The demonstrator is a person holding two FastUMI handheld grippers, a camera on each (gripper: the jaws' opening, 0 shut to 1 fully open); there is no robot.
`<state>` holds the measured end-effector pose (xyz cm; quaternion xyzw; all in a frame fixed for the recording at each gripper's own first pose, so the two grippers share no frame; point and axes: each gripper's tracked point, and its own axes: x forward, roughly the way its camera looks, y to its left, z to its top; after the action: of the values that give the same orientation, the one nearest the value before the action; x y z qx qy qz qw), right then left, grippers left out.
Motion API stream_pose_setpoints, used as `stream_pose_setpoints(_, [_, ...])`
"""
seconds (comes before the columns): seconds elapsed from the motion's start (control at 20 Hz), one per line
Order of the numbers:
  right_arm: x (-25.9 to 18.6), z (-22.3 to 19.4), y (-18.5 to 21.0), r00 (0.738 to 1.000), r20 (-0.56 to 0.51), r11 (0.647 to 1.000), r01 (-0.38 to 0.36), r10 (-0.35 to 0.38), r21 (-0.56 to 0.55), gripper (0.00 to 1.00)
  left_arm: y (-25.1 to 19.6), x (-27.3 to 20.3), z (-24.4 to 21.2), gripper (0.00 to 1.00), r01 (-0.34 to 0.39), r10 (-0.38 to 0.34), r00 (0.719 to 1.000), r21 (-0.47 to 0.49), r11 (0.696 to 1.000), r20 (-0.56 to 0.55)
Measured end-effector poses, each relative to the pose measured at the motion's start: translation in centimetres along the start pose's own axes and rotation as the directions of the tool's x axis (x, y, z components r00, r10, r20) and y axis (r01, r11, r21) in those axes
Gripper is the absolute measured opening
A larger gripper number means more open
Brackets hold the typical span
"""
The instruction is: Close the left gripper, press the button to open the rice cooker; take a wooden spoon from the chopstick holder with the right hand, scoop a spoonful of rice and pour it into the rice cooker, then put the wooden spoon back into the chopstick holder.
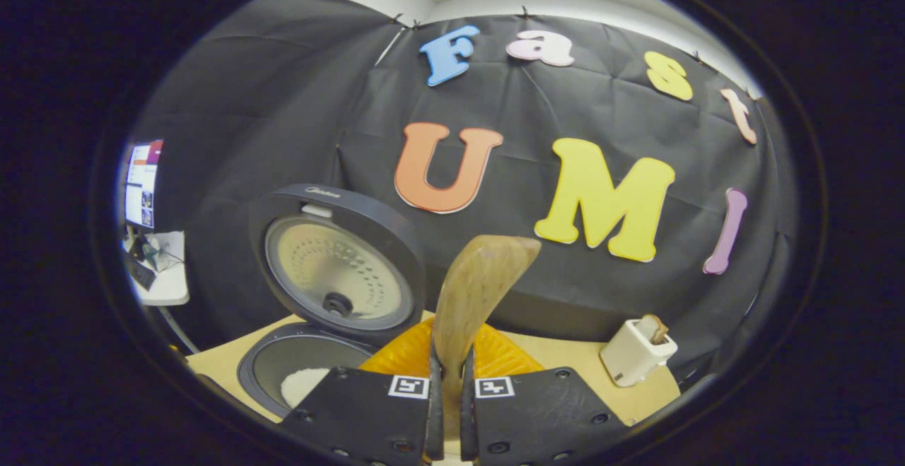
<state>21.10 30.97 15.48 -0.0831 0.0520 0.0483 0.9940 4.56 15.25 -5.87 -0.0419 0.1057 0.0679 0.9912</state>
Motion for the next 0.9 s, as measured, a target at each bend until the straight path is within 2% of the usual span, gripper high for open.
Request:
stream_pose_setpoints(0.35, [-0.3, -3.8, -8.7, 0.995, -0.06, 0.991, 0.082, -0.076, 0.11, 0.09, -1.1, -0.5, 1.0, 0.95, 0.017, -0.017, 0.999, 0.013, 1.0, 0.039])
stream_pose_setpoints(0.9, [-3.0, -10.6, -21.4, 0.967, -0.137, 0.962, 0.234, -0.215, 0.14, 0.09, -3.0, -1.6, 2.0, 0.95, 0.063, -0.064, 0.996, 0.021, 0.998, 0.065])
